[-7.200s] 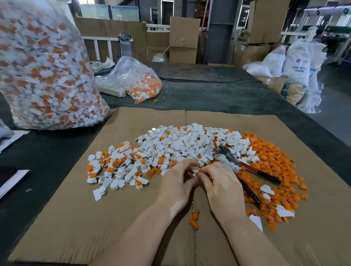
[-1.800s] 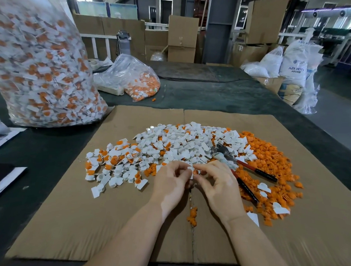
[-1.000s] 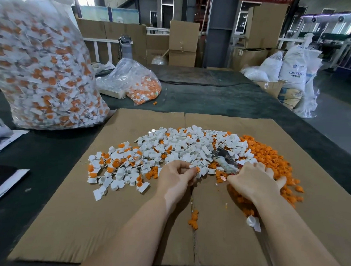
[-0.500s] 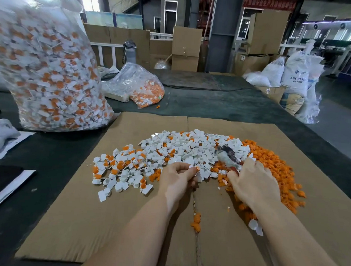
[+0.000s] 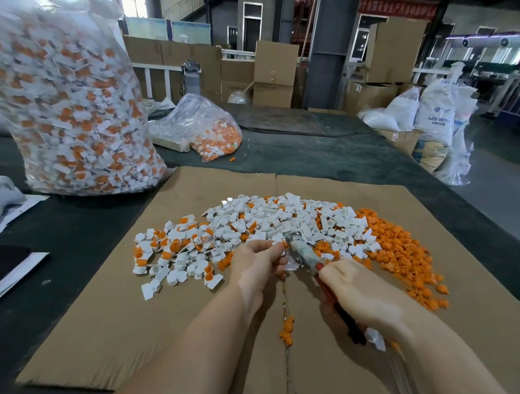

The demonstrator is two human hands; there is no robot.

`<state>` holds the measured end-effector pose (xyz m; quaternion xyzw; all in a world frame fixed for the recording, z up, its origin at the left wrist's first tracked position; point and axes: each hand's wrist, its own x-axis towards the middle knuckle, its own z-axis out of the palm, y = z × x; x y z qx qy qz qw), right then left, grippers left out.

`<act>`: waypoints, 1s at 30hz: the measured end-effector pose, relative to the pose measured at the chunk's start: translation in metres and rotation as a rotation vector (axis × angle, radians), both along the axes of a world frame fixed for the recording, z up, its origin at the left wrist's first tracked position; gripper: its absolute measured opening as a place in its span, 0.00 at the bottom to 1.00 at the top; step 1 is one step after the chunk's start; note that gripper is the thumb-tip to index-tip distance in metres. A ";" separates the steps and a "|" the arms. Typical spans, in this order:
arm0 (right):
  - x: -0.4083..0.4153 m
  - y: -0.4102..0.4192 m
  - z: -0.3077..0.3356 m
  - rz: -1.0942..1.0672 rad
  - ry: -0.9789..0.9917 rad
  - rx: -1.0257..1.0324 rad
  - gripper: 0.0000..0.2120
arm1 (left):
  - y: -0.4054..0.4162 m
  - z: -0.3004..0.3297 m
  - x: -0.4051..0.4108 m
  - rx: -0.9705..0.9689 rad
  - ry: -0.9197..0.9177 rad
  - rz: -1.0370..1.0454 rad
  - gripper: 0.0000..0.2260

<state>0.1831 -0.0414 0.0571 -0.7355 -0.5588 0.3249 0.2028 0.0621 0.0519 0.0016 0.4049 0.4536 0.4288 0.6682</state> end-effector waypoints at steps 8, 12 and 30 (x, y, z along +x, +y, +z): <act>-0.002 -0.003 0.001 0.069 -0.044 -0.027 0.19 | 0.000 0.000 0.001 -0.010 0.025 0.030 0.01; -0.003 -0.002 0.002 0.076 -0.079 -0.020 0.18 | 0.000 0.001 0.001 -0.019 0.006 0.032 0.02; -0.009 0.001 -0.027 -0.048 -0.172 0.180 0.13 | -0.002 -0.001 -0.002 -0.012 -0.070 0.021 0.04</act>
